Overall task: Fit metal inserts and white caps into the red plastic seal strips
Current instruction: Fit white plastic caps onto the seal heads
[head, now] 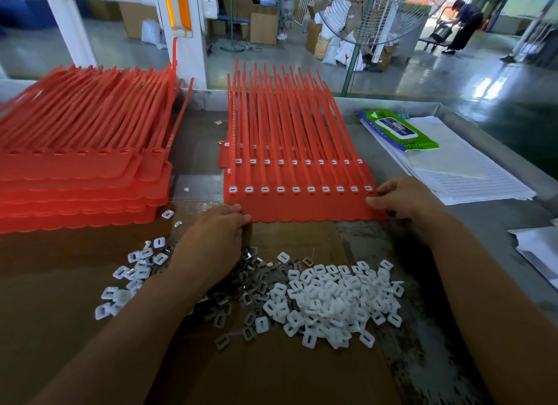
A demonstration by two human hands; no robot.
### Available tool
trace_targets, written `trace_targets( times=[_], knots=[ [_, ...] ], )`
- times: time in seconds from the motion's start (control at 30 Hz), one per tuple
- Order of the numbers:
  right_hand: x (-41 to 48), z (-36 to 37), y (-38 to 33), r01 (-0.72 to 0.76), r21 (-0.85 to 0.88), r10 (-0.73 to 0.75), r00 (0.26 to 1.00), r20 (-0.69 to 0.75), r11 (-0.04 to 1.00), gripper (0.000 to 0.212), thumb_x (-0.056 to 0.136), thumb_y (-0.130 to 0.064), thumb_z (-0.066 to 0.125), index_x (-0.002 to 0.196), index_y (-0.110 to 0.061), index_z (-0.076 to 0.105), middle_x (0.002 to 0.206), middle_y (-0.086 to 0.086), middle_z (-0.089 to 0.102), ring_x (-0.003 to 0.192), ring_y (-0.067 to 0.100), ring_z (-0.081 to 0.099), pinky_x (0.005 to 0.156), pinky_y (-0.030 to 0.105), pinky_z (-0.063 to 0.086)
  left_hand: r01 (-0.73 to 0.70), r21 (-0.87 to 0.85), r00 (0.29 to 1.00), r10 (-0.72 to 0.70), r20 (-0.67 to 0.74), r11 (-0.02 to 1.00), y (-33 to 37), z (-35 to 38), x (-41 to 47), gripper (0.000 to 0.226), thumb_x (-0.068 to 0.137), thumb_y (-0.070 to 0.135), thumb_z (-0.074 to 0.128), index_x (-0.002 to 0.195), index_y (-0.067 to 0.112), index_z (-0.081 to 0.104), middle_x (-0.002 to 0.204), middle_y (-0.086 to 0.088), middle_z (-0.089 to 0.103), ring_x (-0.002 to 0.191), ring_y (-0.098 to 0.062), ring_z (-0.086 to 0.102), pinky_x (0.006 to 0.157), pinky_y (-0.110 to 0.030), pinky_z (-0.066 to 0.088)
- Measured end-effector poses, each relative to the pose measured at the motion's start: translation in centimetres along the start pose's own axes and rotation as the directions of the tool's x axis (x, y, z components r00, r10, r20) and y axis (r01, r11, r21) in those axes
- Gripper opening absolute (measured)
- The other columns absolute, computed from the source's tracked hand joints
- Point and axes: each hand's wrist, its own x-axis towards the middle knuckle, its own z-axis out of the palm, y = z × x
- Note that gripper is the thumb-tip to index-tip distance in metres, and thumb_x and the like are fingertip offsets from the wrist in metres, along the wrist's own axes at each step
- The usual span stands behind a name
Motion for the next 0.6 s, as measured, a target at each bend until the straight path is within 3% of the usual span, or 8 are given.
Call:
trace_targets(
  times=[0.17,0.3,0.4,0.6],
  knots=[
    [-0.9,-0.4,0.6,-0.023,0.04,0.022,1.0,0.022,0.999,0.022,0.072,-0.022,0.077,0.072,-0.012,0.058,0.063,0.001,0.054,0.057,0.013,0.045,0.051,0.025,0.03,0.026,-0.003,1.0,-0.026,0.002,1.0,-0.1,-0.1,0.1,0.033,0.091,0.014,0.042,0.121,0.019,0.057,0.137,0.001,0.046,0.126,-0.015,0.039,0.104,-0.025,0.025],
    [-0.9,0.3,0.6,0.032,0.082,-0.03,0.999,-0.028,0.996,0.017,0.08,-0.021,0.07,0.079,-0.009,0.059,0.059,0.002,0.057,0.05,0.011,0.048,0.049,0.023,0.035,0.036,0.024,0.999,-0.035,-0.038,0.999,-0.3,0.2,0.1,0.031,0.09,0.02,0.045,0.118,0.021,0.059,0.127,0.0,0.05,0.117,-0.015,0.042,0.095,-0.023,0.029],
    [-0.8,1.0,0.4,0.045,0.127,-0.039,0.998,-0.05,0.991,0.014,0.083,-0.014,0.066,0.086,-0.002,0.059,0.054,0.006,0.053,0.04,0.009,0.046,0.035,0.011,0.036,0.049,0.067,0.998,-0.046,-0.04,0.997,-0.6,0.1,0.1,0.03,0.09,0.023,0.047,0.116,0.023,0.06,0.116,-0.002,0.05,0.107,-0.017,0.045,0.088,-0.023,0.03],
    [-0.3,1.5,0.9,0.093,0.217,-0.07,0.991,-0.111,0.972,0.011,0.086,-0.011,0.063,0.089,-0.004,0.055,0.061,0.006,0.055,0.049,0.013,0.048,0.036,0.009,0.038,0.018,0.081,0.999,-0.014,-0.045,0.997,-0.1,-0.2,-0.1,0.029,0.091,0.023,0.045,0.116,0.022,0.061,0.125,0.004,0.055,0.112,-0.014,0.048,0.09,-0.026,0.035]
  ],
)
